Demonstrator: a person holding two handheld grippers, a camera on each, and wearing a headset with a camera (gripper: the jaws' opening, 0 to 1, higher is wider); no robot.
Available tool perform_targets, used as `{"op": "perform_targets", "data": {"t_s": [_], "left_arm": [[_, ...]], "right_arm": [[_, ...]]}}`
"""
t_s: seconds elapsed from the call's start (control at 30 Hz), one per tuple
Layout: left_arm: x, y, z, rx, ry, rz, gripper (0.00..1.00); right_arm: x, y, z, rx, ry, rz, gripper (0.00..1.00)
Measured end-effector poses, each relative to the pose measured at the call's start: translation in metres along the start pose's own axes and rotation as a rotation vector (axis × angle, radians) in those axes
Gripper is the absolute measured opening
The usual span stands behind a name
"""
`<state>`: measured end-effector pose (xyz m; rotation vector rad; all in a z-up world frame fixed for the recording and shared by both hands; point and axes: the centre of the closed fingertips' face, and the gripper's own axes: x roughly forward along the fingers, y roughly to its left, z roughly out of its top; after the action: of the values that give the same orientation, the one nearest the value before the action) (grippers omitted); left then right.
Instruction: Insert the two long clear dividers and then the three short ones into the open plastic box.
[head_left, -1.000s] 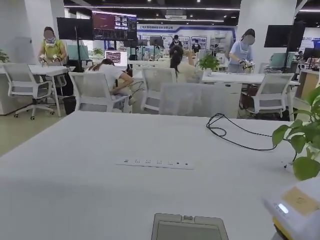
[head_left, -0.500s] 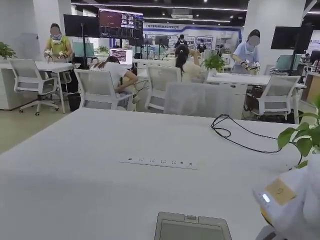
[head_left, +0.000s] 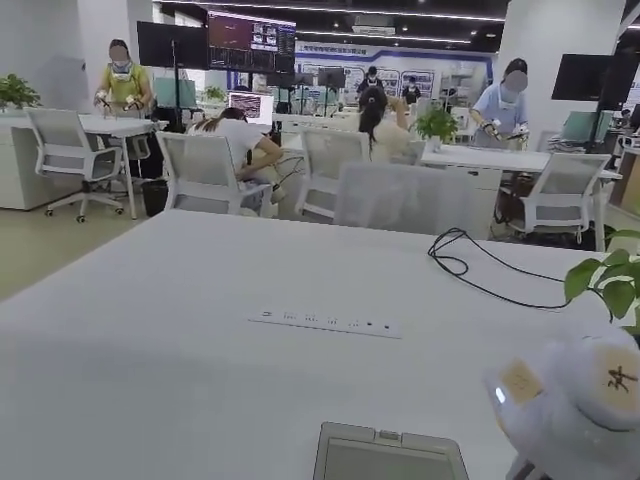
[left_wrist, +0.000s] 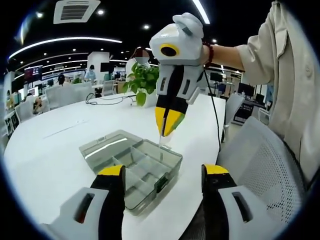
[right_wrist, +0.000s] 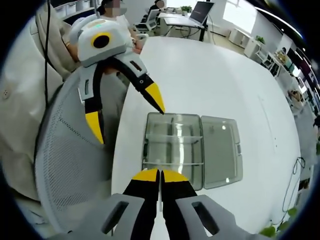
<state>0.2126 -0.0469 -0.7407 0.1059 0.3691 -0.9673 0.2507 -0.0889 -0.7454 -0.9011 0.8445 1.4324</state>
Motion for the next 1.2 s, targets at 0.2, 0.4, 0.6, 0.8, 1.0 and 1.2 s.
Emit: {"op": "perform_targets", "data": {"t_s": [0.2,0.4,0.6,0.8,1.0,1.2], "left_arm": [[0.0,0.005,-0.001,-0.001,0.001,0.022,0.72],[-0.001,0.008,-0.002,-0.011,0.0,0.034,0.76],[-0.001,0.009,-0.002,-0.015,0.001,0.041,0.81],[-0.001,0.013,-0.002,-0.032,-0.007,0.057,0.85],[-0.002,0.015,0.0,-0.05,-0.019,0.065,0.87],[-0.002,0.015,0.0,-0.05,-0.015,0.064,0.87]], "right_arm": [[0.008,-0.008,-0.009,0.008,0.049,0.009,0.02],[0.014,-0.014,-0.014,0.016,0.074,0.012,0.02],[0.021,-0.019,-0.017,0.023,0.091,0.016,0.02],[0.026,-0.021,-0.017,0.031,0.094,0.022,0.02],[0.031,-0.022,-0.018,0.034,0.1,0.028,0.02],[0.033,-0.024,-0.02,0.045,0.109,0.034,0.02]]}}
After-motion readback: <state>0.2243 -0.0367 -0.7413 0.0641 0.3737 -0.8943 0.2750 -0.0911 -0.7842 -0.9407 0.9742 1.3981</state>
